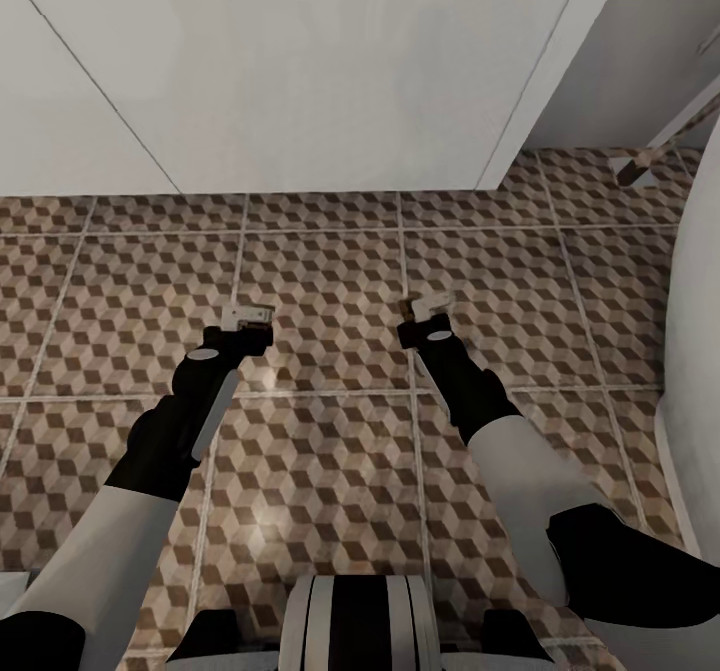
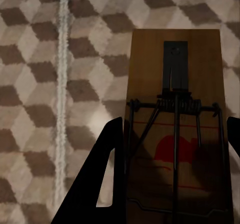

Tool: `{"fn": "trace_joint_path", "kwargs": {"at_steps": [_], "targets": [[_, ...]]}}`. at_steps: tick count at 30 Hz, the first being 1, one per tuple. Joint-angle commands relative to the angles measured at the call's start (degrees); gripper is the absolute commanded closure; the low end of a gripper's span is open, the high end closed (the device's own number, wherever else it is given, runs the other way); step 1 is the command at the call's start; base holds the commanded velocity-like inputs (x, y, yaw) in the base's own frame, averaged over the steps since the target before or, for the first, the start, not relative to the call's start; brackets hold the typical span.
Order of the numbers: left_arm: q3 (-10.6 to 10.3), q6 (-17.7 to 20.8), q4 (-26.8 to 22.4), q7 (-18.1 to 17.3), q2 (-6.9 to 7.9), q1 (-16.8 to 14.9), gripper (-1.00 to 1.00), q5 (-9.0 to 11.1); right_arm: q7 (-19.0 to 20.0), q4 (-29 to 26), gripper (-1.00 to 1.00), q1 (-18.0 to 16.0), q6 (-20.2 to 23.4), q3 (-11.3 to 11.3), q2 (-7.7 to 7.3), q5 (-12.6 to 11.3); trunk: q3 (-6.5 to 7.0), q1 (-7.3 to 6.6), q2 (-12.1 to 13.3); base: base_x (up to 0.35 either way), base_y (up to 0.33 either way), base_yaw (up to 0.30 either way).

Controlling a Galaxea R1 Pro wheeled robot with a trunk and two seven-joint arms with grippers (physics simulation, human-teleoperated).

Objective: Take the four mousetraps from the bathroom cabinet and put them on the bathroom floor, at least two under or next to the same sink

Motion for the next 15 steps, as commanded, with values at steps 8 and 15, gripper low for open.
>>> {"fn": "trace_joint_path", "kwargs": {"at_steps": [8, 15], "targets": [[-2.1, -8.0, 0.4, 0.6, 0.25, -0.1, 1.0, -1.0, -0.1, 1.0, 1.0, 0.0, -0.9, 3.1, 0.0, 0.4, -1.81, 0.19, -0.1, 0.0, 0.0, 0.0], [-2.2, -8.9, 0.6, 0.6, 0.25, -0.1, 1.0, -2.8, 0.0, 2.1, 1.0, 0.0, -2.1, 3.3, 0.0, 0.4, -3.36, 0.37, -0.2, 0.0, 0.0, 0.0]]}}
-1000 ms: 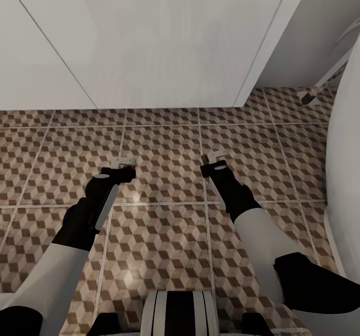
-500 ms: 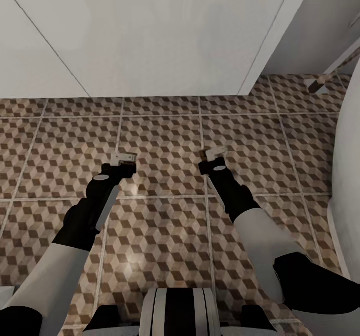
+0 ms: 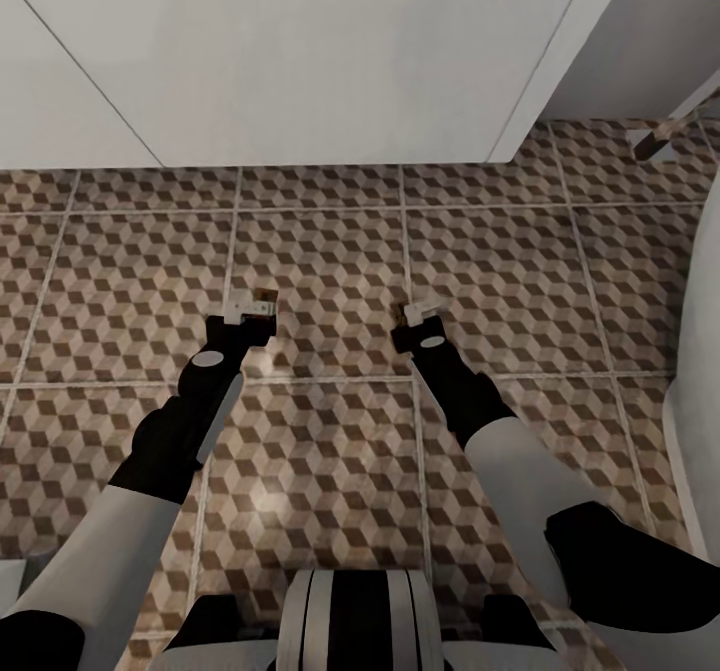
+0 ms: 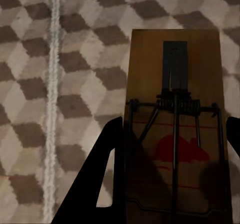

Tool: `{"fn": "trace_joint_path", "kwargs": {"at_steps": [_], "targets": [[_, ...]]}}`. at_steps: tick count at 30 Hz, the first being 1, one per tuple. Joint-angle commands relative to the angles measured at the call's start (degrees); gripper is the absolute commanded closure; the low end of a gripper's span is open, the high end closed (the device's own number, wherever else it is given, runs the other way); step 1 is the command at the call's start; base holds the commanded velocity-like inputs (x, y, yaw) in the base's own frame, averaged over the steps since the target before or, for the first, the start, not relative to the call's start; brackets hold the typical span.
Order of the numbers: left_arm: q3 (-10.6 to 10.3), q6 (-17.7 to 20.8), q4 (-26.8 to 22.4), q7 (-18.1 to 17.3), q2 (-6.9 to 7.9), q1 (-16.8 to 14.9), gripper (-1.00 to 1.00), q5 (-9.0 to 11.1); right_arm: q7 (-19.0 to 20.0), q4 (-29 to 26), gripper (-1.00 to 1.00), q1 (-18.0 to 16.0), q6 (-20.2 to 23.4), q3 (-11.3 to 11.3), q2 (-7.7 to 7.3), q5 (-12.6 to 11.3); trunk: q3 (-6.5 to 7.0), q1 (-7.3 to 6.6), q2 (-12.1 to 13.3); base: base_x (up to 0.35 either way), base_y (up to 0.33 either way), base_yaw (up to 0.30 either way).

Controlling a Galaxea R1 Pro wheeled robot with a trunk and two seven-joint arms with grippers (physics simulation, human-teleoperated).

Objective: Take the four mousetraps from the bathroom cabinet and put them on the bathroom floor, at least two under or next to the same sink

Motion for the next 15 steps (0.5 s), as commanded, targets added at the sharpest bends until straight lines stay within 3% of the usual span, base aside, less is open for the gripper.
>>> {"fn": "trace_joint_path", "kwargs": {"at_steps": [1, 10, 15], "targets": [[-0.2, 0.3, 0.0, 0.6, 0.06, 0.0, 1.0, 0.2, -0.2, 0.1, 1.0, 0.0, 0.4, 0.2, 0.0, 0.4, -0.26, 0.01, 0.0, 0.0, 0.0, 0.0], [-0.3, 0.1, 0.6, 0.6, 0.07, 0.0, 1.0, -0.2, -0.2, 0.7, 1.0, 0.0, 0.3, 0.2, 0.0, 0.5, -2.25, 0.24, -0.1, 0.0, 0.0, 0.0], [-0.2, 0.1, 0.6, 0.6, 0.06, 0.0, 1.0, -0.2, -0.2, 0.6, 1.0, 0.0, 0.3, 0.2, 0.0, 0.6, -2.29, 0.37, -0.2, 0.0, 0.0, 0.0]]}}
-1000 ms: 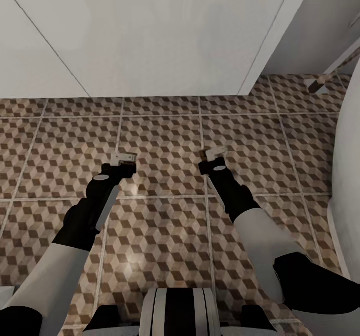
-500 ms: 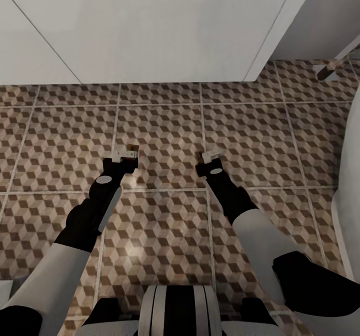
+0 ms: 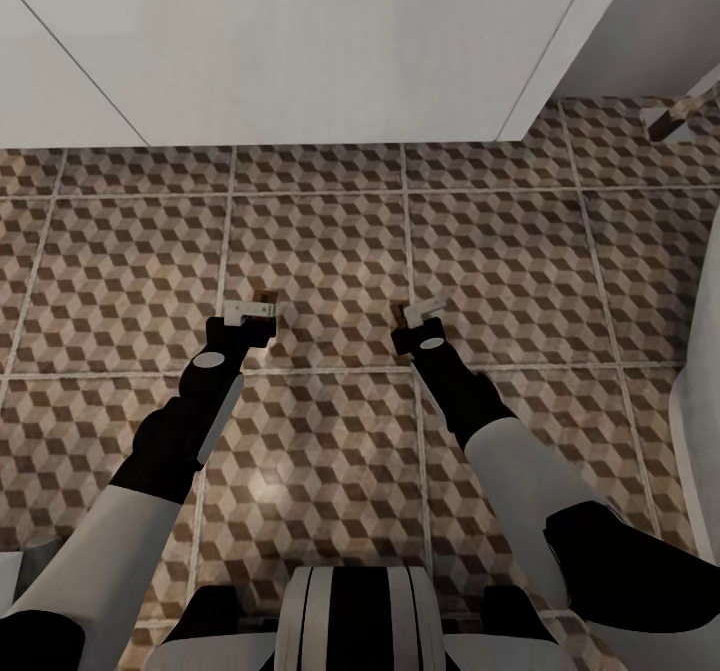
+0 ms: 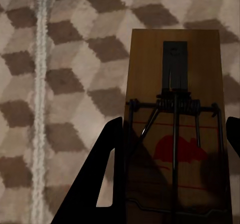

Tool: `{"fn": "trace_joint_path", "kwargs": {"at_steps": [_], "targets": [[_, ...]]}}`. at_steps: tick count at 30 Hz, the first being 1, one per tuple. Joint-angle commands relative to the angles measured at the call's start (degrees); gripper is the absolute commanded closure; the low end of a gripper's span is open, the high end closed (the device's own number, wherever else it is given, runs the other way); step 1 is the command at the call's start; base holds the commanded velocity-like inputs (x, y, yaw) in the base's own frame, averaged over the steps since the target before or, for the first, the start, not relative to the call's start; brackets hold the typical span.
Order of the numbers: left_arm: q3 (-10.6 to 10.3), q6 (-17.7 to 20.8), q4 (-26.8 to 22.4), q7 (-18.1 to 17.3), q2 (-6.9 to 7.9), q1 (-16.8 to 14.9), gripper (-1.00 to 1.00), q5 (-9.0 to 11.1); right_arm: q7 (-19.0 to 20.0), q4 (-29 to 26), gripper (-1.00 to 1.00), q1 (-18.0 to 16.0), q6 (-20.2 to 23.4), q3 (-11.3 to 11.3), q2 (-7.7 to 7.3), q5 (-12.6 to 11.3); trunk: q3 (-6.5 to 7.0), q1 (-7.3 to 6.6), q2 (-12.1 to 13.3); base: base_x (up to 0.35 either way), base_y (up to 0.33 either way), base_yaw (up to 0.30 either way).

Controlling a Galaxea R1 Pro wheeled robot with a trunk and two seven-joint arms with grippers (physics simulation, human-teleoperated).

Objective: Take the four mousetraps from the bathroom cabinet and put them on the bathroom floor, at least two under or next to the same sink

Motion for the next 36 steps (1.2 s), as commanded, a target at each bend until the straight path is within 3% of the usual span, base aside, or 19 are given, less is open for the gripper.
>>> {"fn": "trace_joint_path", "kwargs": {"at_steps": [1, 6, 12, 18, 27, 36], "targets": [[-0.2, 0.3, -0.1, 0.6, 0.08, 0.0, 1.0, 0.2, -0.2, 0.0, 1.0, 0.0, 0.4, 0.2, 0.0, -0.2, -0.03, 0.03, 0.0, 0.0, 0.0, 0.0], [-0.3, 0.3, -0.3, 0.6, 0.07, 0.0, 1.0, 0.2, -0.2, -1.4, 1.0, -0.7, 0.3, 0.2, 0.0, -0.2, -0.03, 0.13, -0.1, 0.0, 0.0, 0.0], [-0.3, 0.3, -0.5, 0.6, 0.09, 0.0, 1.0, 0.1, -0.3, -2.7, 1.0, -6.0, 0.4, 0.2, 0.0, -0.2, -0.03, 0.13, -0.1, 0.0, 0.0, 0.0], [-0.3, 0.4, -1.0, 0.6, 0.1, 0.0, 1.0, 0.1, -0.3, -2.8, 1.0, -8.2, 0.6, 0.2, 0.0, -0.3, -0.03, 0.13, -0.1, 0.0, 0.0, 0.0], [-0.4, 0.5, -1.5, 0.9, 0.1, 0.0, 1.0, -0.3, -0.3, -1.1, 1.0, -8.6, 0.6, 0.1, 0.0, -0.3, -0.03, 0.13, -0.1, 0.0, 0.0, 0.0], [0.1, 0.8, -0.6, 1.0, -1.09, 0.0, 1.0, -2.8, -0.3, -0.4, 1.0, -8.6, 0.6, 0.2, 0.0, -0.3, -0.03, 0.13, -0.1, 0.0, 0.0, 0.0]]}}
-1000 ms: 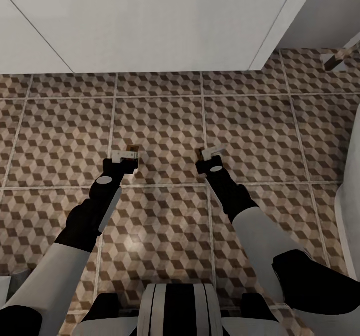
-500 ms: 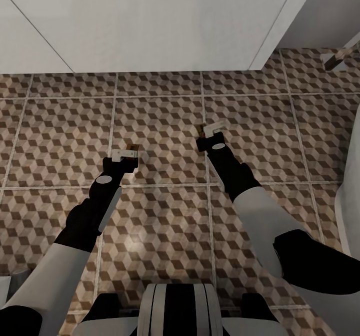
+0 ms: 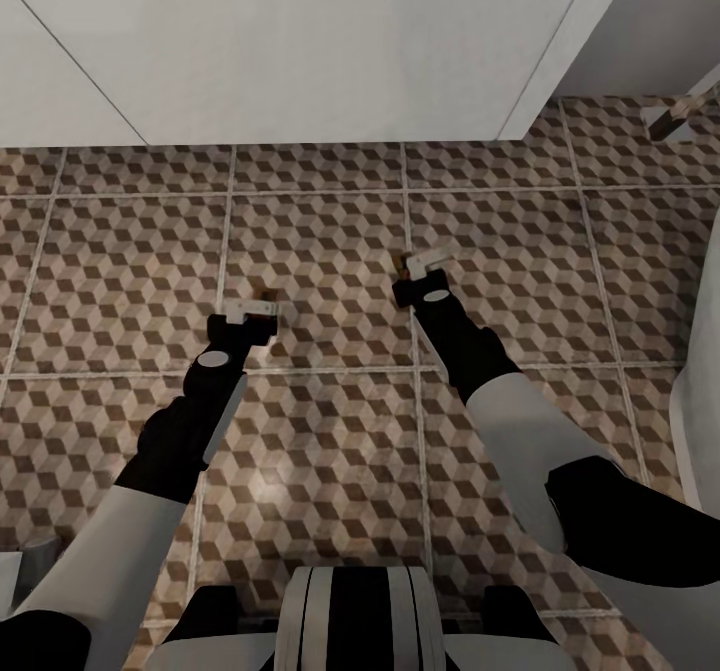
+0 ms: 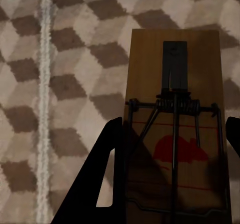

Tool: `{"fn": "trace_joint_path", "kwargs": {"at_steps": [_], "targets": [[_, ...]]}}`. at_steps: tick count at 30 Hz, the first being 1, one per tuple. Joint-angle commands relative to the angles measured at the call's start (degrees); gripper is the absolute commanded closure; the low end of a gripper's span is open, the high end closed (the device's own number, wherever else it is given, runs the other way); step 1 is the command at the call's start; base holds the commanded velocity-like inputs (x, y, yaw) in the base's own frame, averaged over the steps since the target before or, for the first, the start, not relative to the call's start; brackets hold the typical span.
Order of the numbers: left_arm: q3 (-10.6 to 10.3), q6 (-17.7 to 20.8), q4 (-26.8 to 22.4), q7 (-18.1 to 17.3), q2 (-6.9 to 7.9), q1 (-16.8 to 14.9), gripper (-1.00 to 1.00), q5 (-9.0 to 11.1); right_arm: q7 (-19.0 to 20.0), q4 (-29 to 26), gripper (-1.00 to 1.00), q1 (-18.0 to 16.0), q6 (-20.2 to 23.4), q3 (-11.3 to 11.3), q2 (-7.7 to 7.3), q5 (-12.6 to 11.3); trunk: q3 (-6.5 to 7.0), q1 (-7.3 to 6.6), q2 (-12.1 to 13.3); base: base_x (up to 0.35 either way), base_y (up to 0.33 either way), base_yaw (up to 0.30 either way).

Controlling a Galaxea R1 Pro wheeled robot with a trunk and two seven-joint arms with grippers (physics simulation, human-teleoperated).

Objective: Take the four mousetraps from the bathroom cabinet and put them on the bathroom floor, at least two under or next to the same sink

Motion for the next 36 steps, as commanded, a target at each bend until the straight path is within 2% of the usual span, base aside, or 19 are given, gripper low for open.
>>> {"fn": "trace_joint_path", "kwargs": {"at_steps": [1, 6, 9, 17, 26, 27, 31, 33, 36], "targets": [[-0.2, 0.4, 0.2, 0.5, -0.27, -0.1, 1.0, -0.9, -0.2, 0.2, 1.0, 0.0, 0.4, 0.1, 0.0, 0.4, -0.03, -0.01, 0.0, 0.0, 0.0, 0.0], [-0.1, 0.4, 1.6, 0.6, -1.75, -0.3, 1.0, -6.0, -0.2, 1.2, 1.0, 0.0, 0.3, 0.2, 0.0, 0.4, -0.03, -0.01, 0.0, 0.0, 0.0, 0.0], [0.0, 0.4, 2.8, 0.7, -2.0, -0.4, 1.0, -7.8, -0.1, 1.3, 1.0, 0.0, 0.3, 0.2, 0.0, 0.3, -0.03, -0.01, 0.0, 0.0, 0.0, 0.0], [0.1, 0.1, 2.6, 0.7, -1.99, -0.5, 1.0, -8.6, -0.1, 1.6, 1.0, 0.0, 0.1, 0.3, 0.0, 0.3, -0.03, -0.01, 0.0, 0.0, 0.0, 0.0], [0.5, 0.4, -1.0, 0.7, -1.96, -0.6, 1.0, -8.6, 0.0, 3.2, 1.0, 0.0, -0.7, 0.3, 0.0, 0.3, -0.03, -0.01, 0.0, 0.0, 0.0, 0.0], [0.5, 0.8, -1.1, 0.7, -1.97, -1.0, 1.0, -8.6, 0.0, 3.5, 1.0, 0.0, -0.9, 0.3, 0.0, 0.3, -0.03, -0.01, 0.0, 0.0, 0.0, 0.0], [0.9, 8.5, 0.3, 0.7, -2.0, -6.5, 1.0, -8.6, 0.0, 4.0, 1.0, 0.0, -1.4, 0.3, 0.0, 0.3, -0.03, -0.01, 0.0, 0.0, 0.0, 0.0], [1.3, 10.5, 3.4, 0.7, -2.02, -9.6, 1.0, -8.5, 0.0, 4.0, 1.0, 0.0, -1.5, 0.3, 0.0, 0.3, -0.03, -0.01, 0.0, 0.0, 0.0, 0.0], [1.6, 11.6, 10.0, 0.7, -2.1, -14.3, 1.0, -8.5, 0.0, 4.1, 1.0, 0.0, -1.5, 0.3, 0.0, 0.3, -0.03, -0.01, 0.0, 0.0, 0.0, 0.0]]}}
